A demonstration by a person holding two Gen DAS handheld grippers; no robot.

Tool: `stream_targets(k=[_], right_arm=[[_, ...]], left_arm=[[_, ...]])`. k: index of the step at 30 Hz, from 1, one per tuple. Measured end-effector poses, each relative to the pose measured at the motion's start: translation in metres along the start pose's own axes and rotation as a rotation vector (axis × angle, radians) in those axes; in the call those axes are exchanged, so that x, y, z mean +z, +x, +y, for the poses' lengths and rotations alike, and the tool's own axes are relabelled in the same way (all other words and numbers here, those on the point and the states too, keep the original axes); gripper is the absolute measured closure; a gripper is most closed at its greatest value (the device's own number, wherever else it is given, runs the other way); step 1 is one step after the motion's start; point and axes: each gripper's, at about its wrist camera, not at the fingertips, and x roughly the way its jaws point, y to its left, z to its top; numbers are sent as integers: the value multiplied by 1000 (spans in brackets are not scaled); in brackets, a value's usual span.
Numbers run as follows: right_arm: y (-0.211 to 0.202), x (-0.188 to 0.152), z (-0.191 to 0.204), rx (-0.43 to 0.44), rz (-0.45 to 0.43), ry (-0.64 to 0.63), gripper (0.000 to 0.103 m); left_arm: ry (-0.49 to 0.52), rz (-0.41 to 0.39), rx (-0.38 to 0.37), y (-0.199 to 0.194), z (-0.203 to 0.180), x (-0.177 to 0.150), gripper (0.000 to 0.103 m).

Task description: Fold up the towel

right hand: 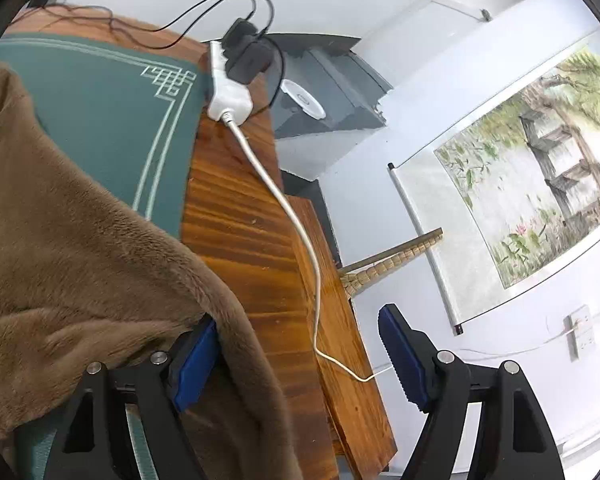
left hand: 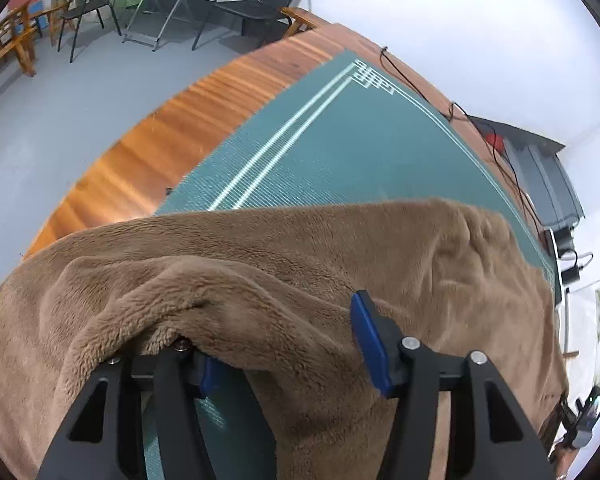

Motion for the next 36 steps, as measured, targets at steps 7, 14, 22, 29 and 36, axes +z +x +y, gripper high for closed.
stream_targets(k=[7, 14, 22, 29, 36], right_arm=[[-53, -19, 5, 225, -57, -92, 25], [-164, -99, 3, 751, -94, -180, 25], [-232, -193, -3, 1146, 30, -280, 23], [-250, -220, -66, 1370, 30, -167, 23], [-222, -245, -38, 1292, 78, -218, 23]], left_arm=[[126, 78, 24, -26, -5, -28, 35], [146, 122, -23, -82, 6, -103, 25], [100, 163, -78, -130, 31, -190, 24], [38, 202, -79, -145, 51, -244, 24], [16, 191, -157, -141, 57, -269, 24]])
